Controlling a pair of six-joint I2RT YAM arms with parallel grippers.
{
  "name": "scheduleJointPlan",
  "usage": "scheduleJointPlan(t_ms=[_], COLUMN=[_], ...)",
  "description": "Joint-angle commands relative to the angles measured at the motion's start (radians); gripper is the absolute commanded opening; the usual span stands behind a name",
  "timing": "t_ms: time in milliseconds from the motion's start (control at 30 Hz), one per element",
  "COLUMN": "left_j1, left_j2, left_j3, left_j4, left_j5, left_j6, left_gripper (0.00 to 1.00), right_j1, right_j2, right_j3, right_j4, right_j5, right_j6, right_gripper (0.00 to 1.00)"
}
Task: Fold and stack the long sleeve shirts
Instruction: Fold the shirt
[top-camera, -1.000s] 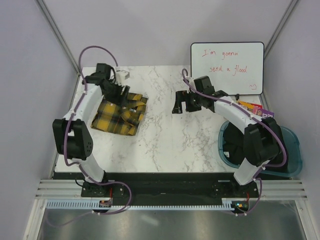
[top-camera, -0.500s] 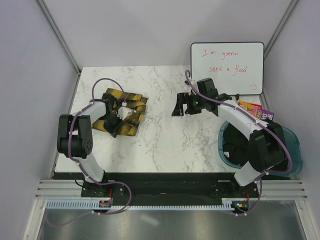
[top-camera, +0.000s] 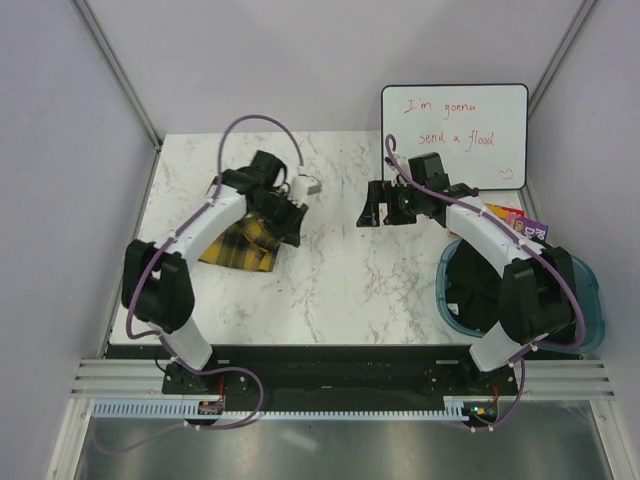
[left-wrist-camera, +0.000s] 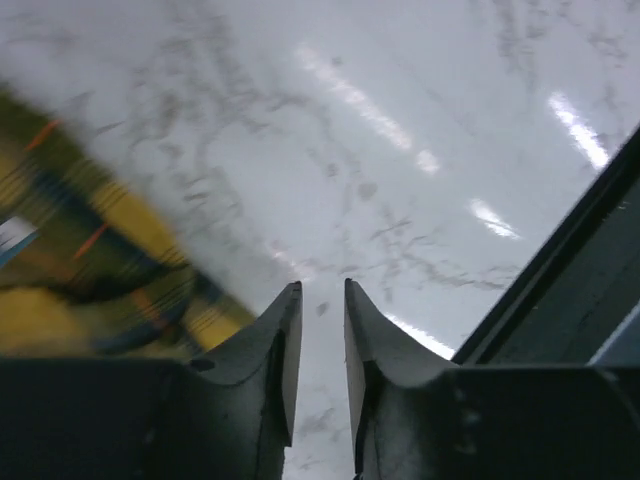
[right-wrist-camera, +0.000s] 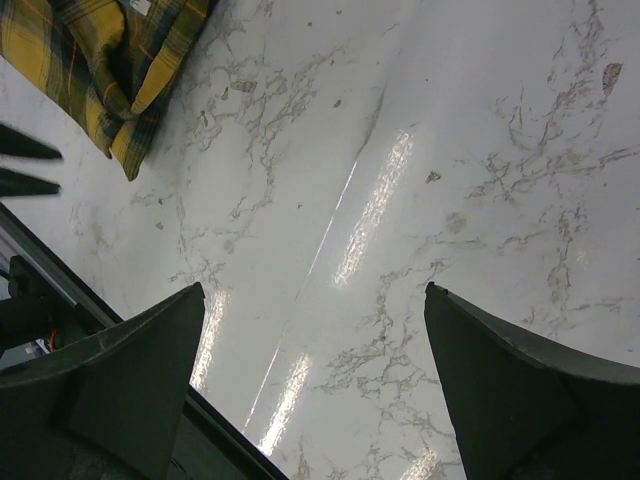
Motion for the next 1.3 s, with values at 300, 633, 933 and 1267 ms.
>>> scheduleJointPlan(t_ms=[300, 633, 933, 1267], left_j1=[0.419, 0.153, -0.086, 0.348], left_j2=[-0.039, 0.096, 0.004, -0.019], left_j3=[-0.295, -0.329, 0.066, -0.047], left_j4=[0.320, 0.167, -0.001, 0.047], left_j5=[-0.492, -0.278, 0.111, 0.060], left_j6=[0.459, 0.234, -0.164, -0.153], left_gripper=[0.52, 0.34, 0.49, 0.51], right_j1=[0.003, -0.004, -0.078, -0.043], right_j2=[-0.020, -0.040, -0.014, 0.025], right_j3=[-0.001, -0.010, 0.082, -0.013], right_j4=[0.023, 0.001, -0.081, -0.072], right_j5=[-0.047, -0.006, 0.057, -0.063], right_j6=[0.013, -0.027, -0.119, -0.144], right_gripper=[0.98, 0.98, 0.98, 0.76])
